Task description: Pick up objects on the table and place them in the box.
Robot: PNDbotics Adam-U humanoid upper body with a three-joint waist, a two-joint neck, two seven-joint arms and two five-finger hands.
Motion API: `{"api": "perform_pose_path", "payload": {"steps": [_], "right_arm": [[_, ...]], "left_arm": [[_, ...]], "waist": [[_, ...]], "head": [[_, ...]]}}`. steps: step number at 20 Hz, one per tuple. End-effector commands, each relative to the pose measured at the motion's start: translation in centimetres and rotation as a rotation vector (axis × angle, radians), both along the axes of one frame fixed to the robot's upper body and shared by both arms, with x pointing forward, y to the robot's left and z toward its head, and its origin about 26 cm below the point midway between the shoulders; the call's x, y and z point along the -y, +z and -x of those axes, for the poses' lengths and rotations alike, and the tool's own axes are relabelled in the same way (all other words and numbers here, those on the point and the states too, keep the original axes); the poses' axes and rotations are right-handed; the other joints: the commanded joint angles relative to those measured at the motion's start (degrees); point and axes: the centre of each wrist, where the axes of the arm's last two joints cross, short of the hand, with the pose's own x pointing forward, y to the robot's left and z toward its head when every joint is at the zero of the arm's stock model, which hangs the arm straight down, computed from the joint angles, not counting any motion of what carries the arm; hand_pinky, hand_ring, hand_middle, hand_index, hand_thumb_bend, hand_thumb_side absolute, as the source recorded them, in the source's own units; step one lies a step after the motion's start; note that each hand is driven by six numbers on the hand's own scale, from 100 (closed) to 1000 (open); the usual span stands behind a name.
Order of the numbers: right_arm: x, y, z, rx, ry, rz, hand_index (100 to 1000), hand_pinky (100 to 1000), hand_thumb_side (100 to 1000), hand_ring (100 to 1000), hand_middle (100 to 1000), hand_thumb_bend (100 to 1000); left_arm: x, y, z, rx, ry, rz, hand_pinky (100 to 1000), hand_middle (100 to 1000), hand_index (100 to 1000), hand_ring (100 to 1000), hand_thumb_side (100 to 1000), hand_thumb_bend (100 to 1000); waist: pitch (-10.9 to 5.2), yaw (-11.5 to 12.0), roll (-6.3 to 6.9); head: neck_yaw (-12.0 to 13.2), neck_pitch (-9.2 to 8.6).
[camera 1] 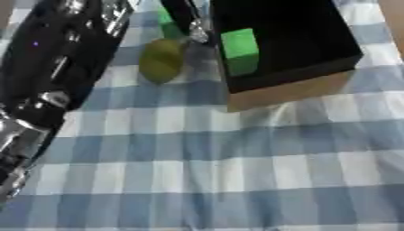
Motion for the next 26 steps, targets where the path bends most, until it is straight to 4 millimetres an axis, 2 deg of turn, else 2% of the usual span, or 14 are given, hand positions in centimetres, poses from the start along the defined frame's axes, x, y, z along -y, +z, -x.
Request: {"api": "perform_pose_path", "payload": {"steps": [1,9,14,22,26], "right_arm": [[0.4,0.7,0.3,0.018,-0.02,0.03,903,922,470,996,480,100],[0.5,0.3,0.4,0.013,-0.032,0.032,903,921,470,994,477,100],[0.5,0.2,0.4,0.009,-0.034,0.03,904,922,470,996,476,100],[0.4,0.2,0.4,0.014,-0.036,0.024,904,922,470,999,475,100],[0.4,0.2,0.4,0.013,-0.037,0.021,905,923,464,1000,473,100]], "left_arm": [[-3.6,1.7,-0.3,0.005,0.053,-0.097,885,795,887,872,335,629],[-7.1,-0.1,-1.9,-0.089,0.184,-0.145,859,761,868,840,409,621],[-8.1,-1.5,-3.0,-0.151,0.25,-0.179,853,752,869,832,445,607],[-8.4,-3.2,-4.1,-0.211,0.311,-0.227,853,752,868,832,480,601],[-8.6,-3.7,-4.4,-0.227,0.329,-0.238,852,750,865,830,483,600]], "waist": [[-2.14,0.41,0.05],[-2.41,1.21,-0.65],[-2.38,1.16,-0.85],[-1.96,0.7,-0.9],[-1.71,0.52,-0.94]], "head": [[-0.61,0.26],[-0.96,0.72],[-0.42,0.46],[0.8,-3.44],[0.78,-6.3]]}}
